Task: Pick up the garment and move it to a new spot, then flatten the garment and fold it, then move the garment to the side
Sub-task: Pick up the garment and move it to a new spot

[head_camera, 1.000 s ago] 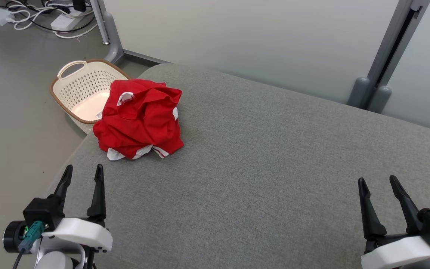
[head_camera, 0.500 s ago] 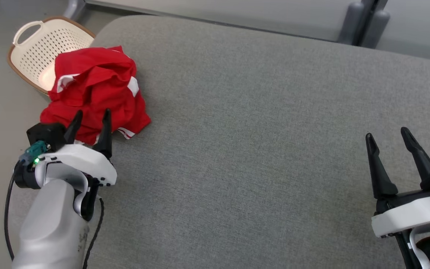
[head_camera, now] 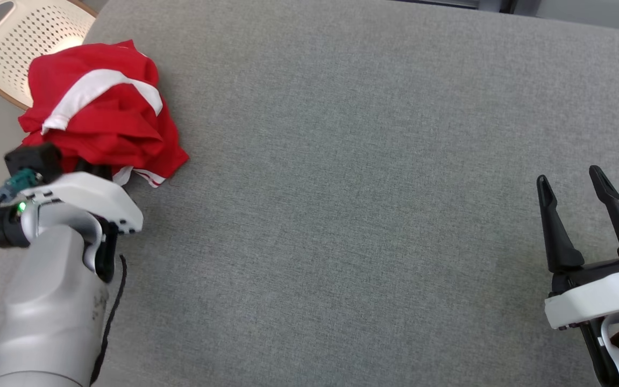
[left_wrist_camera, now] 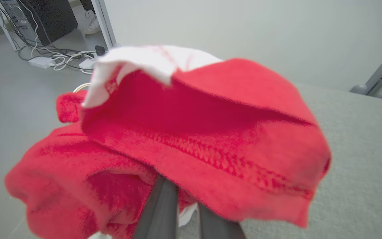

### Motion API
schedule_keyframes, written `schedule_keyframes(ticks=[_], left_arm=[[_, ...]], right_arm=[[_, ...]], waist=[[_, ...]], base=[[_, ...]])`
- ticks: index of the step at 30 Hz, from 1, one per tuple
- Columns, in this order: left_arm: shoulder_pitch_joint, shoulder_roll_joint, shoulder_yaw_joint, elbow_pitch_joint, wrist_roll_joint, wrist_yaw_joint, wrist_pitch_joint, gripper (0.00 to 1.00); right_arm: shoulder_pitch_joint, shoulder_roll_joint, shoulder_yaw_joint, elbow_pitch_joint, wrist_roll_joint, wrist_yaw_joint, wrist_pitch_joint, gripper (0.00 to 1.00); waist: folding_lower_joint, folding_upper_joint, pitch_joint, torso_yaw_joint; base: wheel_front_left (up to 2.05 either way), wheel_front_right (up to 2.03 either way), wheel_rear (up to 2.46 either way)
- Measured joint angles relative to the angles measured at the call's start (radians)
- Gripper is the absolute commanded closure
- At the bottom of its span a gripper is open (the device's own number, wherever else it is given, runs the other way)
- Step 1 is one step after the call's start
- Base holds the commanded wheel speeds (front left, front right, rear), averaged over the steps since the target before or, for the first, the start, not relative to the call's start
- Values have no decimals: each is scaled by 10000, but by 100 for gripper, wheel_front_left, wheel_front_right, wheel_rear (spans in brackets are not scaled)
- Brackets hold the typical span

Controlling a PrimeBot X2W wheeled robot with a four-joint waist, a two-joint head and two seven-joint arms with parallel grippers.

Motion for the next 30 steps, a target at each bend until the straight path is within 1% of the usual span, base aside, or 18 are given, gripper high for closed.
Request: schedule_keyframes(ticks=[4, 6, 10, 17, 22, 23, 24, 26, 27, 30], left_arm=[[238, 144, 347, -1641, 192, 94, -15, 100], [727, 148, 495, -2520, 384, 180, -13, 100], [1628, 201, 750, -4217, 752, 182, -15, 100], [3299, 79, 761, -7056, 1133, 151, -13, 100], [4474, -173, 215, -8840, 1202, 46, 94, 100], [4474, -173, 215, -8840, 1202, 46, 94, 100], [4639, -226, 84, -9135, 1137, -15, 209, 100], [4869, -316, -263, -9668, 1085, -42, 418, 100], [4963, -362, -593, -10015, 1060, -98, 660, 100], [4925, -497, -1348, -10284, 1011, -157, 920, 100]], right_arm=[[105, 35, -69, 46, 10, 0, -65, 0], [217, 98, -77, 123, 38, 0, -144, 0], [412, 297, -71, 309, 109, 0, -324, 0], [818, 614, -75, 531, 194, 0, -571, 0], [1098, 759, -153, 520, 234, 0, -652, 0], [1098, 759, -153, 520, 234, 0, -652, 0], [1116, 790, -194, 500, 234, 0, -654, 0], [1125, 832, -203, 407, 234, 0, -663, 0], [1039, 853, -132, 339, 226, 0, -648, 0], [825, 863, -75, 249, 209, 0, -619, 0]], waist=[[0, 0, -288, 88], [0, 0, -505, 113], [0, 0, -1035, 138], [0, 0, -2031, 28], [0, 0, -2400, -290], [0, 0, -2400, -290], [0, 0, -2413, -376], [0, 0, -2381, -551], [0, 0, -2283, -760], [0, 0, -2068, -1150]], base=[[0, 0, 0], [0, 0, 0], [0, 0, 0], [0, 0, 0], [0, 0, 0], [0, 0, 0], [0, 0, 0], [0, 0, 0], [0, 0, 0], [0, 0, 0]])
